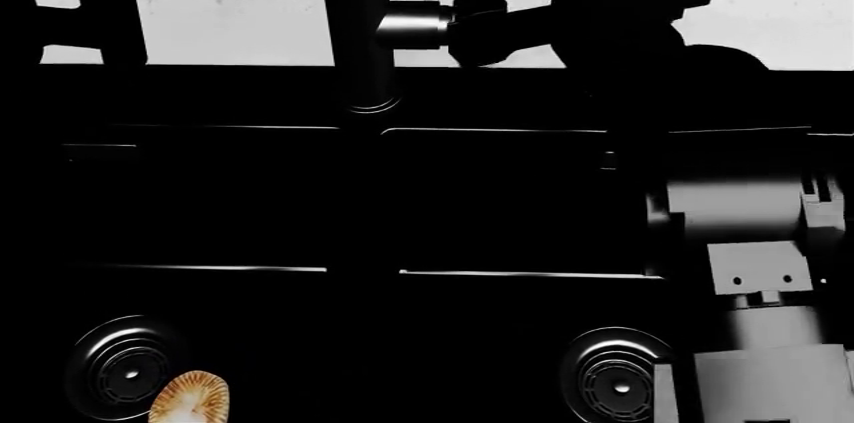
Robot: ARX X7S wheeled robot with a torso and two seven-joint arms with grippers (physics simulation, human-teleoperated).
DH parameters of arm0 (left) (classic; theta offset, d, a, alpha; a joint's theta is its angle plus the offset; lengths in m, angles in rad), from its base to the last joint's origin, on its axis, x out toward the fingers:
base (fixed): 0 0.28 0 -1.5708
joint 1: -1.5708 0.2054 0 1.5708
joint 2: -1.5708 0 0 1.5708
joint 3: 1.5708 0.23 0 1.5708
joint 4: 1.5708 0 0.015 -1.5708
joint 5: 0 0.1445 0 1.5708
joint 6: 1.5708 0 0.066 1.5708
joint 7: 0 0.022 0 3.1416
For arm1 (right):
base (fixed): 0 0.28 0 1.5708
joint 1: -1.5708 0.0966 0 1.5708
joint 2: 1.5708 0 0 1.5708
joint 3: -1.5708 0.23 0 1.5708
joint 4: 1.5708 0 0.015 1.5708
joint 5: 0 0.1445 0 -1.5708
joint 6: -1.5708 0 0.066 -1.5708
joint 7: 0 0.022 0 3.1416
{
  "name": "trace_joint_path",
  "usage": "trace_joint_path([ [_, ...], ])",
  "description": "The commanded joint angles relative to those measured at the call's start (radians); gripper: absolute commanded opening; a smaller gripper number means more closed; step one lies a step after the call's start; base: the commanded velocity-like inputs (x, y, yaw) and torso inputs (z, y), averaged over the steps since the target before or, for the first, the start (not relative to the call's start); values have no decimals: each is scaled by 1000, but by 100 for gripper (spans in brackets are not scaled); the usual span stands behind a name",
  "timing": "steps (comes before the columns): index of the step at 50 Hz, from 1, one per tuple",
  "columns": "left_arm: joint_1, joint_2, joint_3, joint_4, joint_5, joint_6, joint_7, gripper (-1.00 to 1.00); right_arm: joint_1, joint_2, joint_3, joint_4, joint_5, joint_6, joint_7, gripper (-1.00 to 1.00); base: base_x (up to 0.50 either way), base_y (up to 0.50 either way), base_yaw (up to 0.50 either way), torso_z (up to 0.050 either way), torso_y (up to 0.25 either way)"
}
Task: Turn on the sink faucet.
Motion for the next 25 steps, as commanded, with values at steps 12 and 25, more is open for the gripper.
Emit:
trace_joint_path([
  [12, 33, -26, -16, 28, -17, -4, -2, 100, 221, -166, 20, 595, -144, -294, -90, 100, 0, 0, 0, 0, 0],
  [25, 43, -28, -14, 41, -21, -10, -5, 100, 202, -178, 207, 595, -280, -271, -25, 100, 0, 0, 0, 0, 0],
])
